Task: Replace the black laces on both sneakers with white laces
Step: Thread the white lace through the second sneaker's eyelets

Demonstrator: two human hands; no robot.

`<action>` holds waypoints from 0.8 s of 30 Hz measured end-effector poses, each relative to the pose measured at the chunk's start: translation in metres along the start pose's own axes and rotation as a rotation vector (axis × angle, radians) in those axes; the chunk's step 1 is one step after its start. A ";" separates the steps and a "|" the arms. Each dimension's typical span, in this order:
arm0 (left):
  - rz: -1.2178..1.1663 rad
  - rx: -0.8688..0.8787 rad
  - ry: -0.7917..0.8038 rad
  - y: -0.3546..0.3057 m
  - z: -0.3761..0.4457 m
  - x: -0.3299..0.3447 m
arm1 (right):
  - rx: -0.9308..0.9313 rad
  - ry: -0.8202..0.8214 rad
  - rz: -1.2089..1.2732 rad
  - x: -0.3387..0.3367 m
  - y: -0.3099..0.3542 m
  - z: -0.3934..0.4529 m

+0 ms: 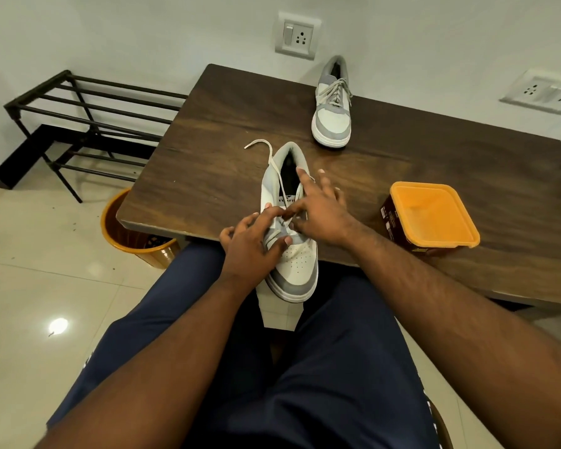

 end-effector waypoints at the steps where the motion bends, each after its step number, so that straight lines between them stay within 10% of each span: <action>1: 0.000 0.001 -0.002 0.000 0.000 0.000 | -0.014 0.014 -0.017 0.003 0.002 -0.002; 14: 0.014 -0.016 0.022 -0.002 0.000 -0.002 | 0.011 -0.445 -0.142 -0.114 -0.006 0.030; 24: 0.087 -0.030 0.037 -0.003 0.003 0.004 | 0.124 -0.497 -0.046 -0.130 -0.030 0.059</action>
Point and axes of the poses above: each hand's wrist, its own z-axis towards the middle knuckle, its own x-axis out of the palm, y = z × x, the point moved 10 cm from there along z, towards the middle knuckle, and after that the axes turned 4 degrees about x, right-handed, at the moved point
